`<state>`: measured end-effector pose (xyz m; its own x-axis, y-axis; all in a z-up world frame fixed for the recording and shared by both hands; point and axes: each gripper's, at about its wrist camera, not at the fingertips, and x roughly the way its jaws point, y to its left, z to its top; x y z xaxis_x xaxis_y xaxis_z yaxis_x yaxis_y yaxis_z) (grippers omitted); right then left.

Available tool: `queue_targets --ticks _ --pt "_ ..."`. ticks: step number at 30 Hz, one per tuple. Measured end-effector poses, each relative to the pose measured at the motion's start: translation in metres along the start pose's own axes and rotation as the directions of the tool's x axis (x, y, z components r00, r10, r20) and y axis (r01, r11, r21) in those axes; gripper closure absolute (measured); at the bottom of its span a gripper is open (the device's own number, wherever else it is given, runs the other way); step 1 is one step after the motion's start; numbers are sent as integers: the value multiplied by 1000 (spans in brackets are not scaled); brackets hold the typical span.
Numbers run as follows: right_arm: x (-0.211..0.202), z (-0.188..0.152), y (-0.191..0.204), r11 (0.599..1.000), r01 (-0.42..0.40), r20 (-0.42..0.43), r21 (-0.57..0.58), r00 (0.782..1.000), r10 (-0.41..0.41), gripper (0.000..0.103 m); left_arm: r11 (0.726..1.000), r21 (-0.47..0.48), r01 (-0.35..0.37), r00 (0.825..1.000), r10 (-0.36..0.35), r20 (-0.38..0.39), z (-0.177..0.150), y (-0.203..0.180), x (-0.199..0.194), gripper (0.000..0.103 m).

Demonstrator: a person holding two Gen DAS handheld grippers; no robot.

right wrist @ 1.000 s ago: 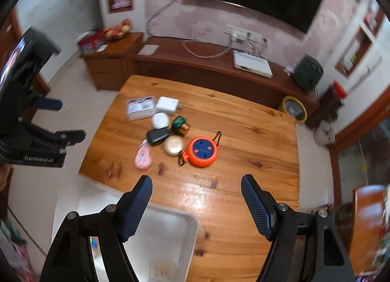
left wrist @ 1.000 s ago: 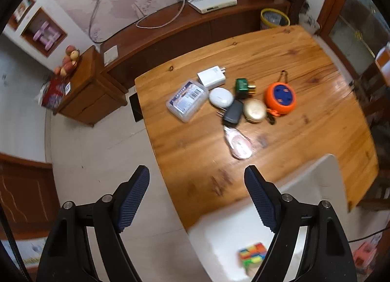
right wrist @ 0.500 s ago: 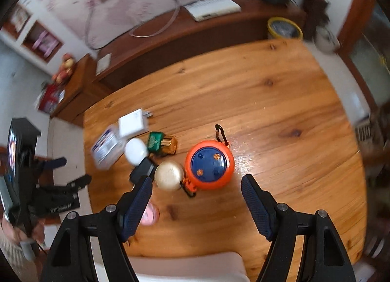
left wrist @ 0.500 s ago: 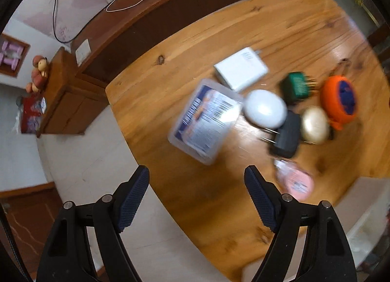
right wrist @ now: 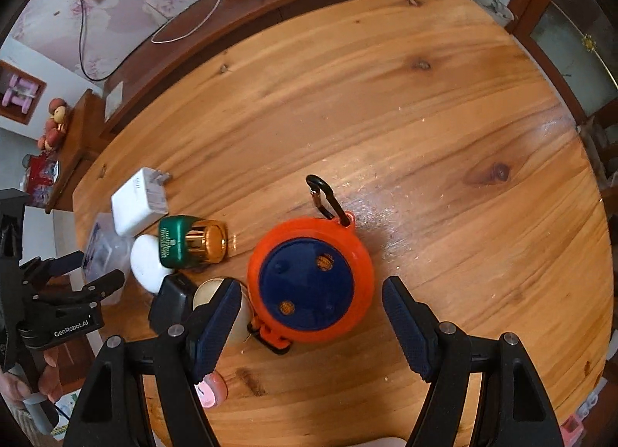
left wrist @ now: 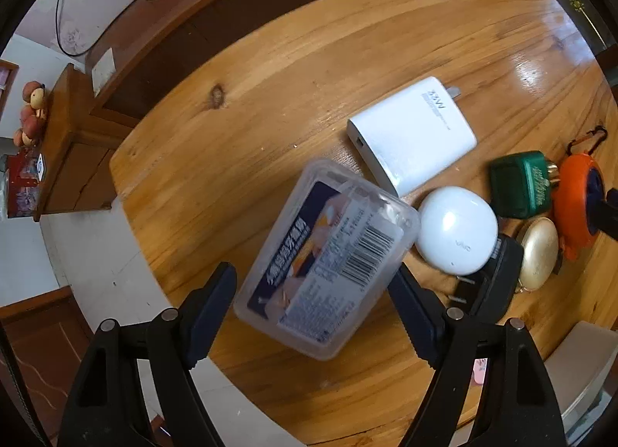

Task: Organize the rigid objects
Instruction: 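Reach the left tool to the clear box while the right tool reaches the orange reel, then grasp the clear box with the left tool while the right tool grasps the orange reel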

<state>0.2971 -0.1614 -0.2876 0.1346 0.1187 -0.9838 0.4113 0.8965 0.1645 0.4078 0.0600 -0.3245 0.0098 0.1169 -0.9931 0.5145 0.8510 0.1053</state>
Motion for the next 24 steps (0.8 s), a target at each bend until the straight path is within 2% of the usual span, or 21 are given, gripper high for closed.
queue_targets --ticks 3,13,24 --pt "8 -1 -1 1000 -9 -18 20 1000 9 26 1000 4 -4 1000 4 -13 4 1 7 20" --pt "22 3 4 999 50 -18 10 999 -50 22 998 -53 30 1000 -30 -5 9 9 12 21" --pt "45 11 18 991 133 -70 -23 988 -134 21 986 -169 12 1000 -9 22 -3 8 10 27"
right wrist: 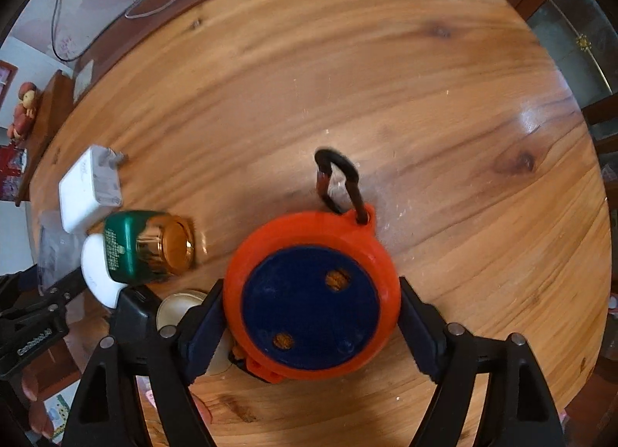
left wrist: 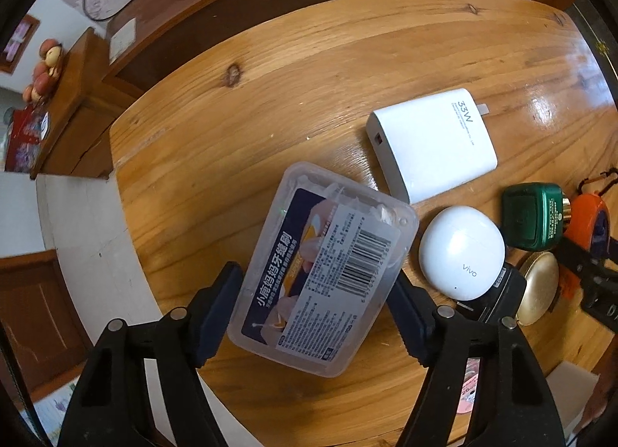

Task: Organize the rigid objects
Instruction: 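Grasp the clear box with the left tool while the right tool grasps the orange reel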

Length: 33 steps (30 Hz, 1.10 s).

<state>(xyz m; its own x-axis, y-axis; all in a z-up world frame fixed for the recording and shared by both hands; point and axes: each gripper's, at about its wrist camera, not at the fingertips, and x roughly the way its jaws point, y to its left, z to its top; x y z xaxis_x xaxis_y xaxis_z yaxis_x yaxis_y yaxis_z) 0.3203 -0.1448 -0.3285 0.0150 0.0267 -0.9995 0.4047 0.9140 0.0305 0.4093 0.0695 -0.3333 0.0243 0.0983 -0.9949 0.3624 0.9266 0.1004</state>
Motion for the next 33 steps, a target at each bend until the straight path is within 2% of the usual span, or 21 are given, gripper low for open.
queue_targets --ticks 10,15,21,28,33 --pt "-15 -13 0 999 16 58 -42 998 -14 22 994 -110 22 999 -18 33 -18 3 -22 32" --pt "-41 -24 -10 999 -39 93 -34 995 42 22 984 -168 59 997 -49 64 -38 10 -54 33" --pt "-81 -38 -27 992 -112 135 -64 984 120 22 976 -193 96 991 -74 115 -70 6 -96 33" --pt "-146 -87 -38 964 -196 182 -178 957 228 22 968 -188 166 973 -129 191 -129 -18 -164 33" --pt "-181 -145 -41 922 -216 173 -321 944 281 22 959 -180 220 958 -178 227 -184 -45 -207 33"
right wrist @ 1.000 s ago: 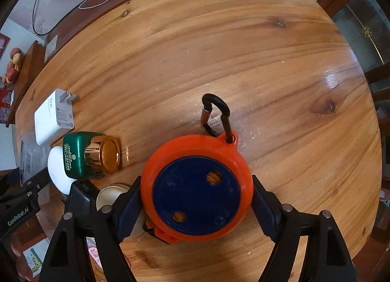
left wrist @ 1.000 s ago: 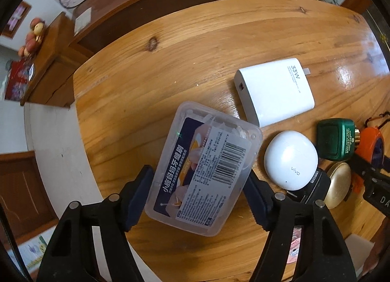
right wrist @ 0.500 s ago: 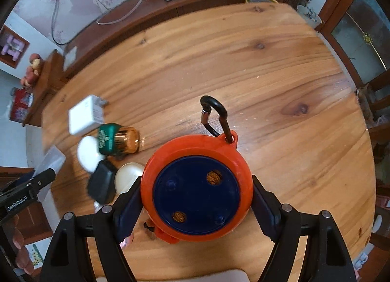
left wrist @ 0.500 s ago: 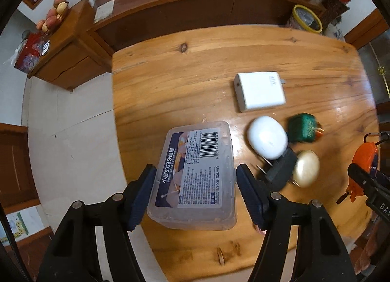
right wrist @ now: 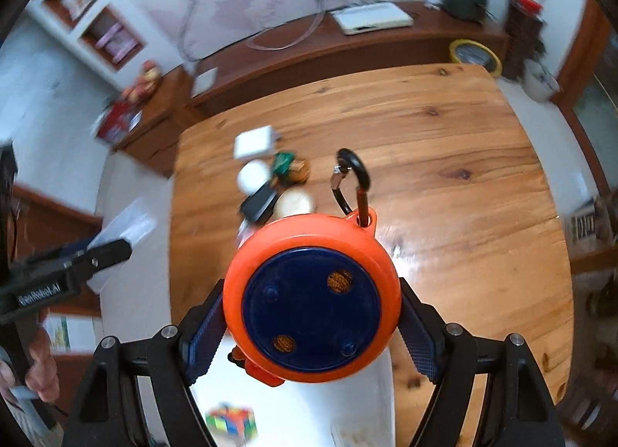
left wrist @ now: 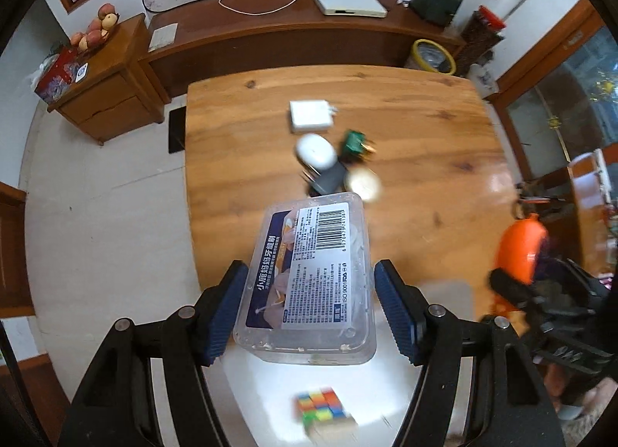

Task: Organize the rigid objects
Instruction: 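Grasp the clear box with the left tool while the right tool grasps the orange reel, then carry the clear box and the orange reel over the tray with both tools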

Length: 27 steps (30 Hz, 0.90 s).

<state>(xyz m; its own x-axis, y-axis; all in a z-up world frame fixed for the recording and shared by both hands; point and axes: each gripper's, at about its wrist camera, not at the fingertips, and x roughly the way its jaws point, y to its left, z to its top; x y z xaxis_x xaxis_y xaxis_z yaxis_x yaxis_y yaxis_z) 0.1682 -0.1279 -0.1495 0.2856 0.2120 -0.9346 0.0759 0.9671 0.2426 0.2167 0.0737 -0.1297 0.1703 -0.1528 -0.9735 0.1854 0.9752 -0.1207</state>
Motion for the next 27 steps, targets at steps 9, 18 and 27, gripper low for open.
queue_targets --ticks 9,18,27 --pt "-24 -92 20 974 -23 -53 -227 999 11 22 997 -79 -2 1000 2 4 -90 -21 -17 33" --pt "18 -155 19 946 5 -103 -325 994 -40 22 980 -184 -80 996 74 -40 -145 -16 34 33" --pt "73 -173 6 954 78 -162 -288 978 -129 22 974 -176 -144 987 127 -100 -164 -17 77 33"
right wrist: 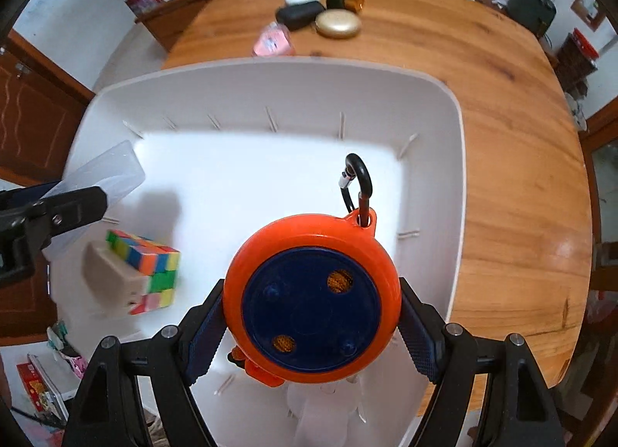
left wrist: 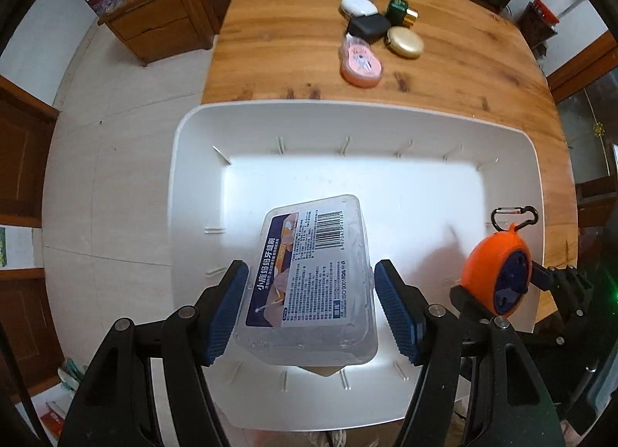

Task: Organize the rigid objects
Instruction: 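Carry the clear box and the orange reel over the tray with both tools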

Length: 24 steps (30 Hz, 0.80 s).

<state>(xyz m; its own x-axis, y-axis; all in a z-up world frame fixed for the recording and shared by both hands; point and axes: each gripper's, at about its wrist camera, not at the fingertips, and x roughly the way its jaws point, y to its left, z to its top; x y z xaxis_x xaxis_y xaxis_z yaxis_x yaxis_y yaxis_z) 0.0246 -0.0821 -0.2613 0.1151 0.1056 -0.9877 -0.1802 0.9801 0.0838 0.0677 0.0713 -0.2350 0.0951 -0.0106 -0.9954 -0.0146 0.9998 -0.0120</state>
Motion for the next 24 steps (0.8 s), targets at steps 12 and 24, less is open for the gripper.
queue_targets --ticks 12,24 --pt "19 5 10 994 110 3 -17 994 -110 22 996 83 -36 999 39 -31 6 -13 28 33" --pt "38 3 29 975 192 -4 -113 981 -194 21 989 143 -33 996 44 -80 9 -16 46 32"
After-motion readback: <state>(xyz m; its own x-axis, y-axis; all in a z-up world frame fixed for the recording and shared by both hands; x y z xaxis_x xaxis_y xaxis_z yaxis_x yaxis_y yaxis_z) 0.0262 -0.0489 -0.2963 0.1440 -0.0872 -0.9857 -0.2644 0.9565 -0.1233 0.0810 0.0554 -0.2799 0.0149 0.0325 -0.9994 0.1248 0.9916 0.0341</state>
